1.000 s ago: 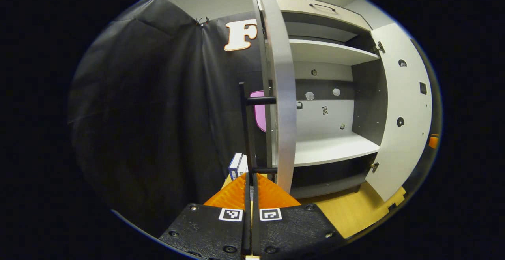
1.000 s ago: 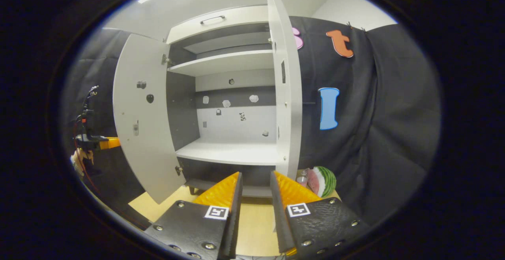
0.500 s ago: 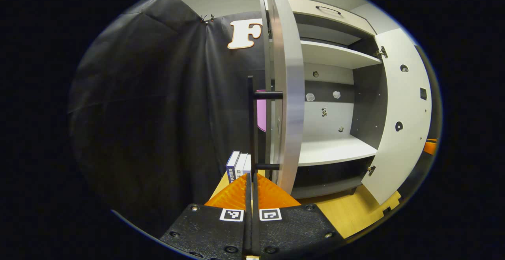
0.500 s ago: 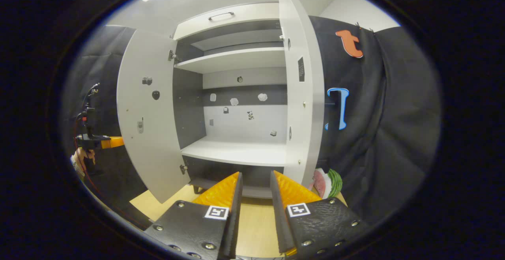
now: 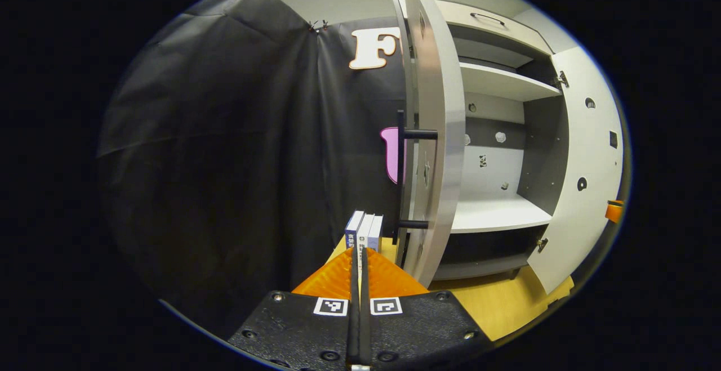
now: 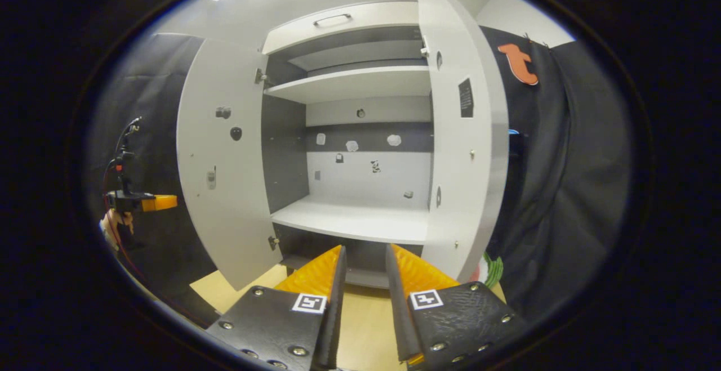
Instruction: Open the right door of the double-door shoe cabinet with the right hand, and open the left door with the left hand.
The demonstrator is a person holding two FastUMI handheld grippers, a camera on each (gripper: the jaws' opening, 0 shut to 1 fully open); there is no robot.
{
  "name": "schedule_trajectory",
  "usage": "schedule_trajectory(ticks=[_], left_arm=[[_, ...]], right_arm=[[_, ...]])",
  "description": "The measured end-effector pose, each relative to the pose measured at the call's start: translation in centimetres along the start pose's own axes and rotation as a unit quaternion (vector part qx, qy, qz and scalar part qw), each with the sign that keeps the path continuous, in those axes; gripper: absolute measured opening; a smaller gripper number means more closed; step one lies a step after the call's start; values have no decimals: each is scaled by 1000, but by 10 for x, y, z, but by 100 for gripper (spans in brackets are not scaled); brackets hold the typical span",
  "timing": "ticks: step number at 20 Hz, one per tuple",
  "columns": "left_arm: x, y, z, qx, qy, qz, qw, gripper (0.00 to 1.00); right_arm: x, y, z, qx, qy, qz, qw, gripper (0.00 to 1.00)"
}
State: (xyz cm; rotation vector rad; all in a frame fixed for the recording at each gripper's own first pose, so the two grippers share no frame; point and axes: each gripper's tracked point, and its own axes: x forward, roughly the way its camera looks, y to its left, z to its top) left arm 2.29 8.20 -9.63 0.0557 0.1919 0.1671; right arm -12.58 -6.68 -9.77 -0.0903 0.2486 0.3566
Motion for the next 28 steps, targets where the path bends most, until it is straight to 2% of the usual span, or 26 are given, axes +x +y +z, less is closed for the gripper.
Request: schedule_trajectory(ticks=[10,13,15,16,17,19,20,21,22,23,24,26,27,28], left_arm=[[-17,-12,25,22,-49,-4,999,1],[-18,-41,36,4,-67,-44,997,0],[-16,-60,41,8,-80,-78,994,2],[-16,-66,44,14,-87,-94,992,0],[-14,-73,48,18,-91,-107,990,0],[-13,-90,54,15,-100,-140,985,0],[-13,-99,58,13,-102,-153,983,0],[-8,-110,62,14,-108,-164,980,2],[-5,-118,67,18,-113,-173,978,0],[-3,-123,72,23,-120,-179,976,1],[-1,-125,76,29,-128,-184,974,2],[1,-133,84,36,-147,-197,969,22],[3,-135,87,41,-150,-197,968,28],[5,-138,89,45,-154,-199,967,45]], right_arm=[[3,15,10,-8,-17,50,999,40],[10,28,27,-11,-39,38,998,40],[9,37,41,-14,-60,33,998,39],[9,43,49,-12,-68,33,997,39],[9,50,56,-8,-77,36,996,29],[10,62,72,2,-95,42,995,30],[10,65,80,6,-102,39,994,39],[11,67,86,8,-110,35,993,31],[12,65,93,11,-118,26,993,41],[12,64,98,14,-123,16,992,41],[14,63,103,14,-128,9,992,44],[15,58,111,6,-137,-10,991,48],[15,57,114,0,-142,-16,990,51],[15,57,117,-3,-147,-19,989,65]])
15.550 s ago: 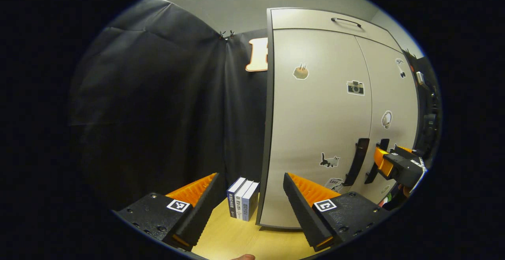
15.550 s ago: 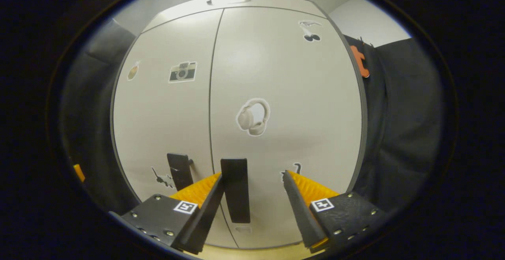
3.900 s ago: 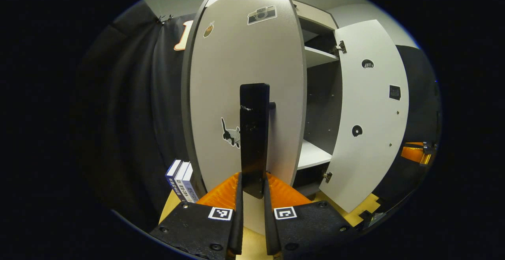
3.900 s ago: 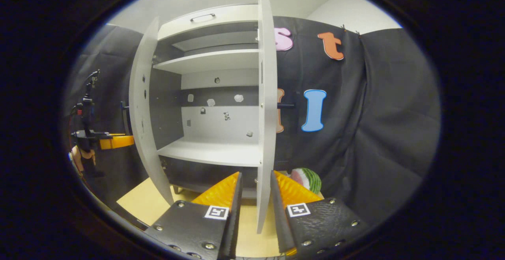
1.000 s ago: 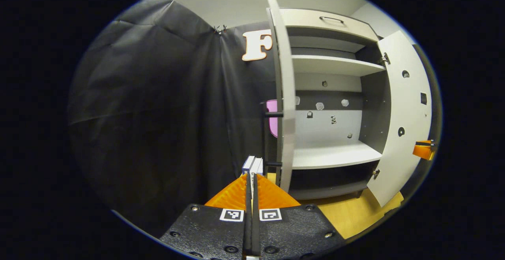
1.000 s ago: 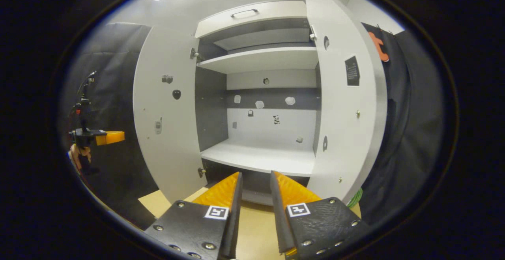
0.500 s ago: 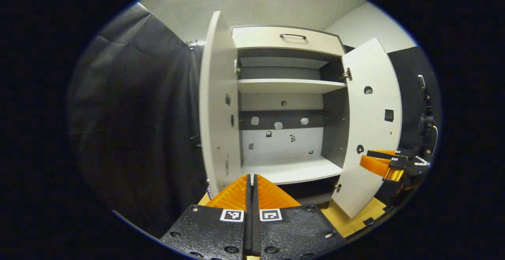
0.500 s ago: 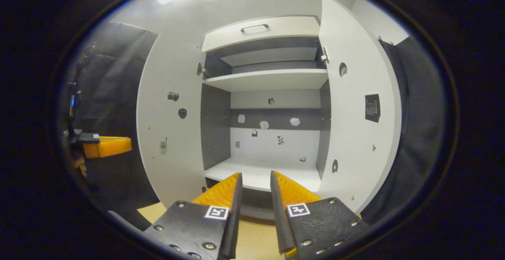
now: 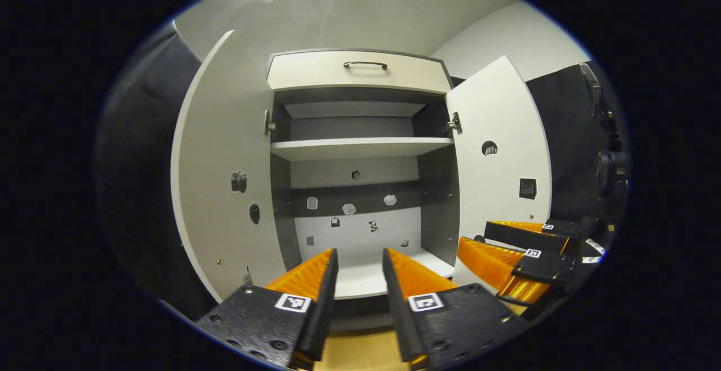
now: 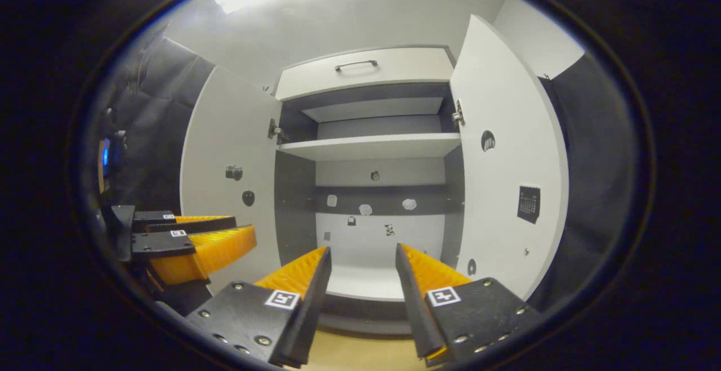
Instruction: Open the right door of the double-door shoe cabinet with the right hand, and open the left door with the left hand.
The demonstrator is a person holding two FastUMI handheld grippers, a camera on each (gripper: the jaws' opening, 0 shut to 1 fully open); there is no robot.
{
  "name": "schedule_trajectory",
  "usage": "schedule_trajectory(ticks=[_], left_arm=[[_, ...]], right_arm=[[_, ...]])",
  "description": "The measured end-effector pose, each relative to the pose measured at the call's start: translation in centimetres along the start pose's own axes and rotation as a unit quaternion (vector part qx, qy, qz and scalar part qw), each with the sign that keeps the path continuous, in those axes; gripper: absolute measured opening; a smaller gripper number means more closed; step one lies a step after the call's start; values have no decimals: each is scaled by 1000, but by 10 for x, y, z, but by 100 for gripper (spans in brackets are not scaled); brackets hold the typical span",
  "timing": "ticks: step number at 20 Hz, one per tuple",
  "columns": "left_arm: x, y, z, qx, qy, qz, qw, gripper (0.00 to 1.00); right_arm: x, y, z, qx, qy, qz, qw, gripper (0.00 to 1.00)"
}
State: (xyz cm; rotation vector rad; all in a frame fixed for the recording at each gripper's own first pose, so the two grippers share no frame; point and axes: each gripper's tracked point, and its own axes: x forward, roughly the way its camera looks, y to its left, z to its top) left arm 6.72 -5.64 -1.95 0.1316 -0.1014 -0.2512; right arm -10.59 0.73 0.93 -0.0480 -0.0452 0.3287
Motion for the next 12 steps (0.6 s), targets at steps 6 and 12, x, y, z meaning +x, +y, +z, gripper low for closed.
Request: schedule_trajectory(ticks=[6,12], left_arm=[[7,-10,2,-28,-1,-2,1000,93],[11,-12,1,-39,-2,-8,999,95]], right_arm=[[3,-14,7,-1,-9,-33,999,89],[3,-24,11,14,-13,-53,998,97]])
